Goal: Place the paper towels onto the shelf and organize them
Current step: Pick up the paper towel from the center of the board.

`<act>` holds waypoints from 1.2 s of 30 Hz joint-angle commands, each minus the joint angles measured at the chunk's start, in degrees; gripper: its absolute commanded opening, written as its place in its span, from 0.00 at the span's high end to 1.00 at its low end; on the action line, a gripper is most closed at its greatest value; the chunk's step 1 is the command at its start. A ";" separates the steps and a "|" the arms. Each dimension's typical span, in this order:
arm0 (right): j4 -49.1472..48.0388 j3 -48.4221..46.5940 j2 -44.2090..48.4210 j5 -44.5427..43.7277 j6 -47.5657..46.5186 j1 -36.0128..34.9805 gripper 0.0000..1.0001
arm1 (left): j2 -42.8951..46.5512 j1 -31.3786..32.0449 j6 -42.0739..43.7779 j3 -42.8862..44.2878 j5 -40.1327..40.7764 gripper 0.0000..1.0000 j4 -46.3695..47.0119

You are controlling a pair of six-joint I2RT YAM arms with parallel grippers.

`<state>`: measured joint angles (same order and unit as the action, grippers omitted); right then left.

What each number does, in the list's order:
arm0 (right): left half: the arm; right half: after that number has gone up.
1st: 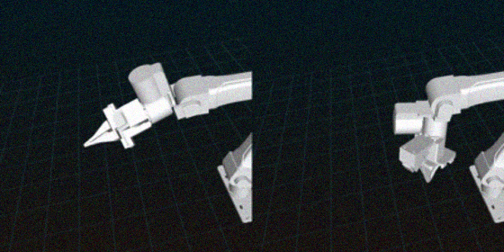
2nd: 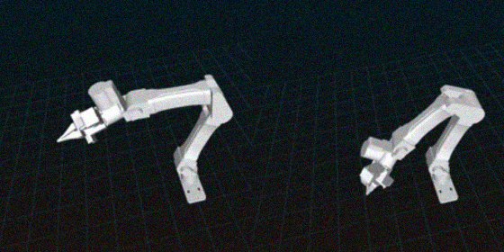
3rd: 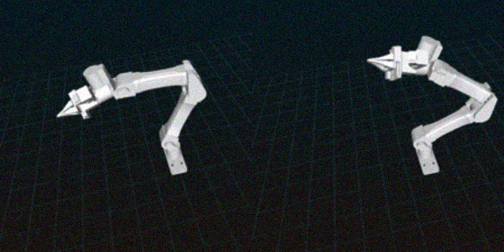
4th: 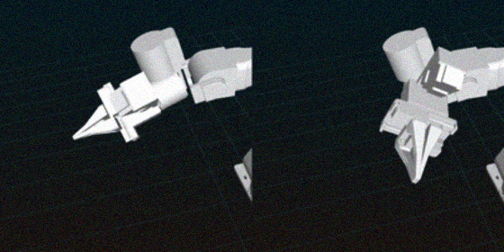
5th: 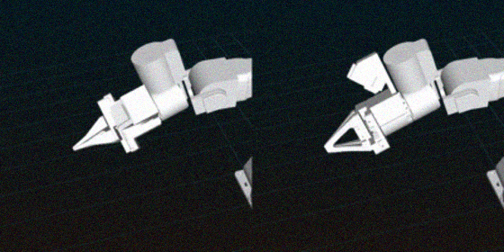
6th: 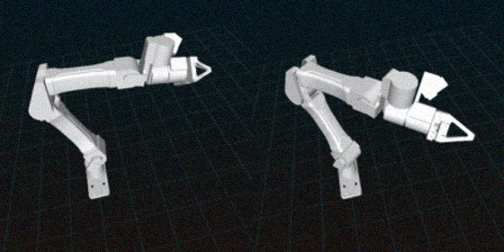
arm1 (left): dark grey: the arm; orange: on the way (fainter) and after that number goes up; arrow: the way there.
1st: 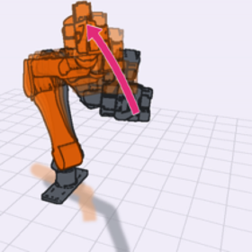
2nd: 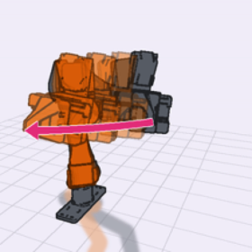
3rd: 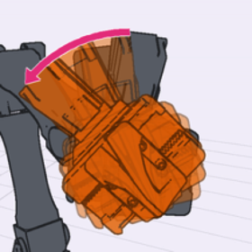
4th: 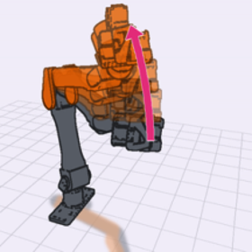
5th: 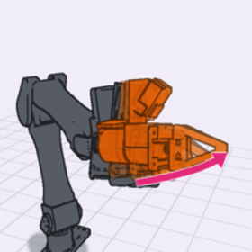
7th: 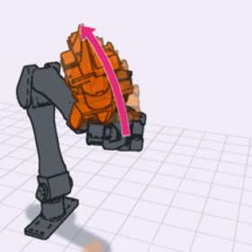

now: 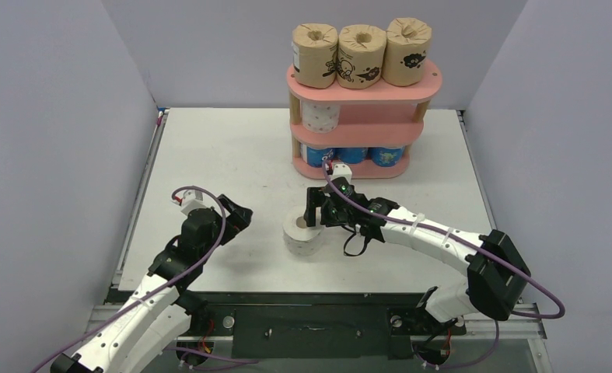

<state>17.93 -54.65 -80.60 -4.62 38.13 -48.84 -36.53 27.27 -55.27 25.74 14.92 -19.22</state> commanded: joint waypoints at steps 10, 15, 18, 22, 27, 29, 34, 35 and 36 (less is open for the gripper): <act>-0.76 -1.75 -1.27 2.44 -1.15 -0.46 0.24 | -0.40 -0.37 0.82 -0.68 -1.53 0.04 3.45; -0.55 -1.18 -1.28 2.38 -1.31 -0.45 0.26 | -1.24 -0.37 0.95 -0.91 -1.85 0.04 4.30; -0.49 -1.03 -1.36 2.52 -1.56 -0.51 0.28 | -1.63 -0.37 0.95 -0.95 -2.09 0.04 4.56; 0.01 -1.31 -2.17 2.47 -1.91 -0.55 0.31 | -2.09 -0.37 0.95 -1.00 -2.42 0.04 4.67; 0.96 -2.07 -3.61 2.25 -2.15 -0.96 0.35 | -1.79 -0.37 0.82 -1.44 -2.61 0.04 4.77; 1.33 -2.38 -4.20 2.17 -2.23 -0.97 0.37 | -1.68 -0.37 0.69 -1.66 -2.69 0.04 4.77; 1.39 -2.56 -4.79 2.07 -2.17 -0.98 0.45 | -1.68 -0.37 0.68 -1.89 -2.71 0.04 4.80; 1.33 -2.58 -4.86 2.07 -2.13 -1.04 0.47 | -1.64 -0.37 0.68 -1.91 -2.70 0.04 4.81; 1.37 -2.62 -4.84 2.07 -2.11 -1.02 0.49 | -1.60 -0.37 0.69 -1.98 -2.70 0.04 4.76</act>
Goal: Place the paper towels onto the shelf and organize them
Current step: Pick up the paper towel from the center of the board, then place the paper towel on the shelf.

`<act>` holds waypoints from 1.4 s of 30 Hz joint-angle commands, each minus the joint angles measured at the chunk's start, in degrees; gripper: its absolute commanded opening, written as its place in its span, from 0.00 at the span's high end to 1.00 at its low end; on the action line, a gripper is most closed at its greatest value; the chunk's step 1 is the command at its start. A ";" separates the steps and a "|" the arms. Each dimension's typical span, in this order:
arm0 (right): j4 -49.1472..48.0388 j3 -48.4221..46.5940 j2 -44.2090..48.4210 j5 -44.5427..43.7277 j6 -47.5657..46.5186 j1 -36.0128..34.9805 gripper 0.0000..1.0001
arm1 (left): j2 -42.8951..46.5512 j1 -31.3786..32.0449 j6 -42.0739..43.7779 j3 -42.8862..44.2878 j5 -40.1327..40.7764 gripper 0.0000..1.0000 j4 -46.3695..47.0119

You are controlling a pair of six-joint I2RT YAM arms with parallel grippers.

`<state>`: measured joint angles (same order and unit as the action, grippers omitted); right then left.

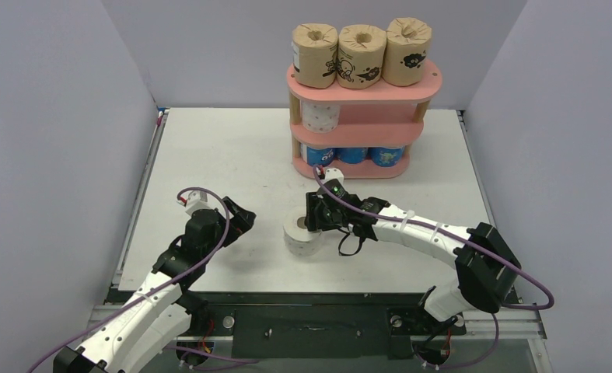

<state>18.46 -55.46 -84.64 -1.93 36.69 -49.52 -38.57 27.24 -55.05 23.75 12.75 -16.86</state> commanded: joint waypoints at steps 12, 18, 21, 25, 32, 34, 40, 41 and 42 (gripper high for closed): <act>2.85 -2.89 1.73 -2.41 -0.30 -0.30 0.71 | 0.42 -0.35 0.47 -0.11 -0.45 0.04 2.60; 8.61 -6.90 6.20 -6.35 -1.62 1.06 0.73 | 0.72 -0.35 0.67 0.19 -0.58 0.04 2.57; 11.72 -9.90 10.19 -8.76 -3.21 3.03 0.73 | 0.84 -0.35 1.09 0.51 -0.80 0.04 2.46; 16.78 -16.05 13.85 -13.41 -4.01 8.51 0.72 | 0.98 -0.42 2.22 1.52 -1.14 0.04 1.95; 18.57 -21.75 15.64 -18.84 0.60 21.93 0.73 | 0.62 -0.57 2.12 1.69 -2.41 0.04 1.62; 17.80 -23.31 14.94 -18.98 2.12 23.93 0.73 | 0.55 -0.61 1.72 1.70 -2.87 0.04 1.63; 15.09 -28.10 11.70 -18.41 5.71 27.44 0.73 | 1.49 -0.70 1.76 2.49 -3.48 0.04 0.90; 14.93 -28.73 11.17 -18.31 5.83 27.53 0.73 | 1.62 -0.70 1.81 2.51 -3.45 0.04 0.70; 14.94 -29.94 10.13 -18.30 5.98 27.65 0.73 | 2.04 -0.70 1.86 2.53 -3.40 0.04 0.61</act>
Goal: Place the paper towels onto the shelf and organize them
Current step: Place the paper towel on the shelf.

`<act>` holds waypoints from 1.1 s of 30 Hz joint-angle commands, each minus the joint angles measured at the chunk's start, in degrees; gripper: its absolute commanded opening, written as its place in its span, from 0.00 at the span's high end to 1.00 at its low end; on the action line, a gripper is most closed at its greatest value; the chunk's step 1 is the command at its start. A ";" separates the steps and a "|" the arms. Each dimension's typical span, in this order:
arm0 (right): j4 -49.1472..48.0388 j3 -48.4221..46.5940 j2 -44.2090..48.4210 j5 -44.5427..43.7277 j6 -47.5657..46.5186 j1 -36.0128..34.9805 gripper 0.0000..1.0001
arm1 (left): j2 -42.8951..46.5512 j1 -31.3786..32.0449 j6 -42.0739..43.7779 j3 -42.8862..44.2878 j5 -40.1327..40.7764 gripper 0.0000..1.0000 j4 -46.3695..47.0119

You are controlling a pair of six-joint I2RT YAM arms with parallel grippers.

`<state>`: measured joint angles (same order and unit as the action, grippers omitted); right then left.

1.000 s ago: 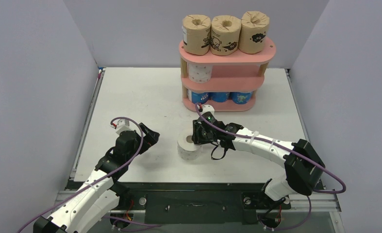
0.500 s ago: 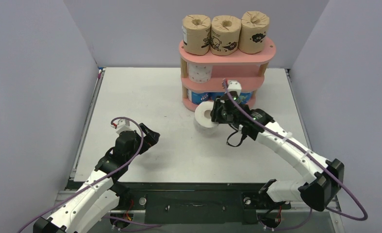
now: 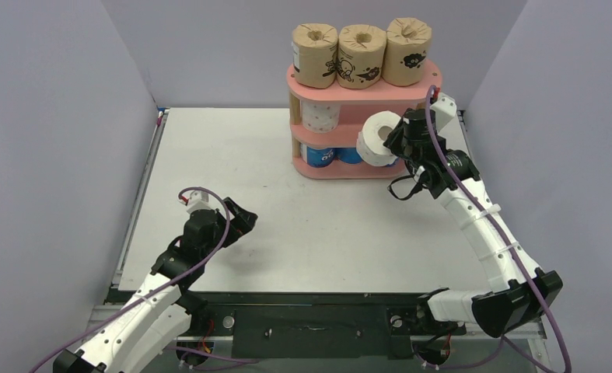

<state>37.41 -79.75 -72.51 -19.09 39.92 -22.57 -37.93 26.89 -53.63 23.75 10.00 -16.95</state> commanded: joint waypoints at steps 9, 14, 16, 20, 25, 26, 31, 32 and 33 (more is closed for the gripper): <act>-4.39 -10.13 -7.95 -1.23 2.59 1.52 0.73 | 2.68 -0.36 0.43 2.17 0.27 0.04 -0.28; -5.12 -11.13 -9.53 -1.15 2.83 2.38 0.73 | 2.12 -0.42 -0.17 1.65 -0.03 0.04 0.44; -5.41 -11.46 -10.22 -0.83 3.10 2.64 0.73 | 1.56 -0.44 -0.32 1.62 -0.26 0.04 0.85; -6.19 -12.06 -11.37 -0.31 3.58 2.96 0.73 | 0.27 -0.44 -0.29 2.30 -0.47 0.04 1.19; -6.45 -13.31 -12.59 -0.06 3.67 3.31 0.73 | -0.29 -0.44 -0.45 2.39 -0.42 0.04 1.43; -6.62 -13.41 -12.67 -0.07 3.76 3.32 0.73 | -0.29 -0.44 -0.53 2.25 -0.38 0.04 1.51; -7.91 -13.61 -13.15 0.38 4.68 3.59 0.73 | -0.48 -0.44 -0.85 2.07 -0.50 0.04 1.89; -8.03 -13.56 -13.35 0.68 4.92 3.67 0.73 | -0.56 -0.44 -0.86 2.15 -0.55 0.04 1.87; -8.31 -13.52 -13.44 0.83 5.39 3.78 0.74 | -0.65 -0.44 -0.86 2.17 -0.58 0.04 1.85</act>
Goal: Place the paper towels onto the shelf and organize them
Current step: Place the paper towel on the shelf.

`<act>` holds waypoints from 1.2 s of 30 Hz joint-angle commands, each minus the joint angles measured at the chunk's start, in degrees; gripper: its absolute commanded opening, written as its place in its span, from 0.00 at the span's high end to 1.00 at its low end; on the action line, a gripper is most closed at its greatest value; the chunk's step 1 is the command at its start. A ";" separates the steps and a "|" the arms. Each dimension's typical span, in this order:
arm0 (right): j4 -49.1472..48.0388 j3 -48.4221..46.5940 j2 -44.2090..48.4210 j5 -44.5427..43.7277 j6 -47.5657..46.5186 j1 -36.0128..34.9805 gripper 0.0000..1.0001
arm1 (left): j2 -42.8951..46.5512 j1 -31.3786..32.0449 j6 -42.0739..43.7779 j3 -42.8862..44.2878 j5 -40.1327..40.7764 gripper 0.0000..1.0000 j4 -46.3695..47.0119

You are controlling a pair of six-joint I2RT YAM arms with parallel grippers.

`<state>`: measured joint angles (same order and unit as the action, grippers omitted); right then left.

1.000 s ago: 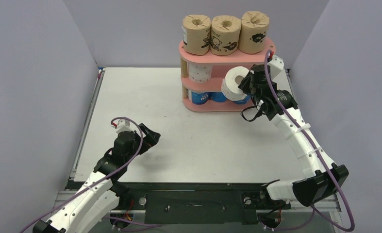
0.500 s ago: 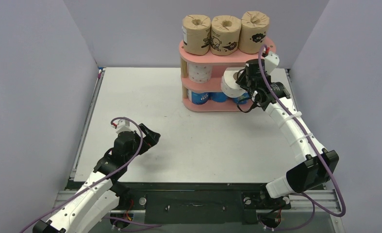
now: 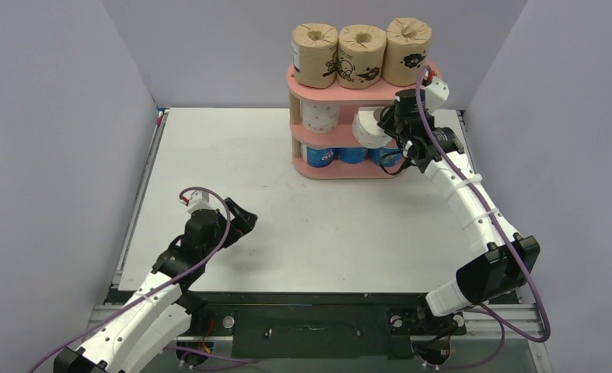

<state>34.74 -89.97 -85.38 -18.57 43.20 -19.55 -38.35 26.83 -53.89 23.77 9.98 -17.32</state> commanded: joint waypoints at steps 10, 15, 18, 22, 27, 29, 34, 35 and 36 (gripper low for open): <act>-7.15 -4.07 -2.46 2.21 4.54 1.09 0.73 | -0.40 -0.35 -0.96 2.07 -0.75 0.04 2.12; -7.29 -4.43 -3.04 3.09 5.10 1.16 0.70 | -0.39 -0.37 -0.87 2.07 -0.58 0.04 2.27; -7.44 -4.42 -3.04 3.48 5.14 1.18 0.66 | -0.81 -0.33 -0.87 2.07 -0.62 0.04 2.48; -7.69 -4.55 -2.96 3.94 5.06 1.17 0.62 | -1.40 -0.37 -0.87 2.10 -0.82 0.04 2.94; -7.70 -4.64 -3.01 4.40 4.97 1.19 0.56 | -1.80 -0.37 -0.80 2.16 -1.01 0.04 3.35; -7.68 -4.68 -3.01 4.44 5.03 1.30 0.53 | -1.82 -0.37 -0.78 2.09 -1.01 0.04 3.36; -7.70 -4.68 -2.97 4.60 5.17 1.22 0.49 | -1.82 -0.37 -0.78 1.91 -1.01 0.04 3.39; -7.69 -4.64 -2.91 4.59 5.19 1.30 0.48 | -1.82 -0.37 -0.78 1.90 -1.01 0.04 3.45; -7.72 -4.66 -2.88 4.62 5.21 1.29 0.48 | -1.82 -0.37 -0.82 1.90 -1.06 0.04 3.48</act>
<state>31.77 -91.72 -88.09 -14.06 47.44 -18.72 -40.23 26.83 -54.85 23.77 9.54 -16.64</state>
